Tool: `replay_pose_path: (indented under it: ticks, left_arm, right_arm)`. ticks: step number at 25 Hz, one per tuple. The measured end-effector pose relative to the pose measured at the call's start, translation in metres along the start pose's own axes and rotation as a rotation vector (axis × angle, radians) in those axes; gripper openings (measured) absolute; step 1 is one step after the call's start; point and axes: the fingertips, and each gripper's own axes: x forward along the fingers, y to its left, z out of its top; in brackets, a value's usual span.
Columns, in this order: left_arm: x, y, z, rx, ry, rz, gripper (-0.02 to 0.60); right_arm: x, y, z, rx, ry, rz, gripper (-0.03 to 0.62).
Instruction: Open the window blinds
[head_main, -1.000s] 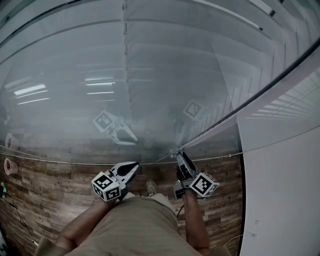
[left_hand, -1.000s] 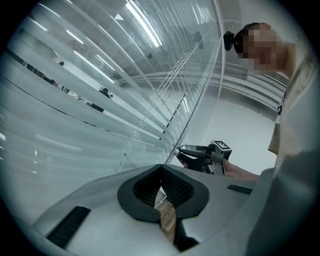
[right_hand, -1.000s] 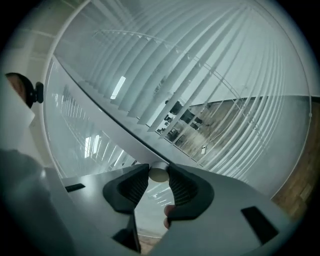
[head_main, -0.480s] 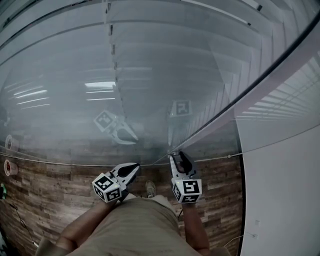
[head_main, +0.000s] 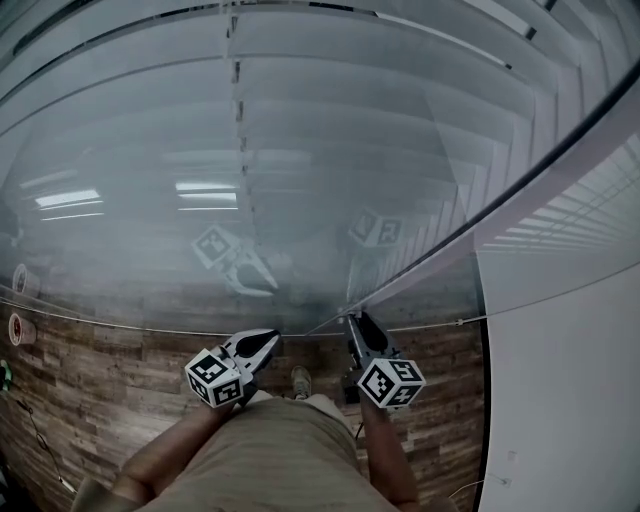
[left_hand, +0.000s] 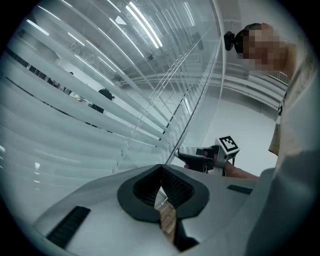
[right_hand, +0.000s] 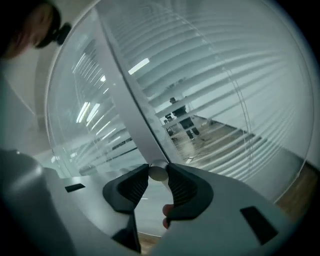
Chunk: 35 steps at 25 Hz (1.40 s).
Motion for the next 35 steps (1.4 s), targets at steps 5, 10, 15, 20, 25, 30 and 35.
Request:
replay_pose_path:
  ticks: [5, 10, 15, 20, 25, 30, 35]
  left_arm:
    - [0.001, 0.001, -0.001, -0.001, 0.004, 0.001, 0.014]
    - [0.002, 0.001, 0.000, -0.001, 0.009, -0.008, 0.014]
    - [0.004, -0.001, -0.001, -0.002, 0.013, -0.014, 0.014]
    - [0.003, -0.001, -0.002, -0.003, 0.013, -0.018, 0.014]
    - [0.001, -0.001, -0.002, -0.015, 0.014, -0.017, 0.014]
    - [0.001, -0.008, 0.002, -0.044, -0.014, -0.062, 0.014]
    - [0.003, -0.034, 0.039, -0.102, -0.088, -0.158, 0.059]
  right_arm:
    - [0.001, -0.004, 0.000, 0.330, -0.003, 0.114, 0.130]
    - [0.003, -0.002, 0.005, 0.512, -0.022, 0.215, 0.129]
    - [0.004, -0.009, -0.001, 0.771, -0.017, 0.297, 0.129]
    - [0.005, -0.008, -0.002, 0.909, -0.029, 0.350, 0.129]
    - [0.005, -0.007, -0.001, 0.872, -0.046, 0.340, 0.129]
    - [-0.007, 0.006, 0.018, 0.504, -0.097, 0.278, 0.197]
    - [-0.032, 0.043, 0.036, 0.182, -0.077, 0.301, 0.216]
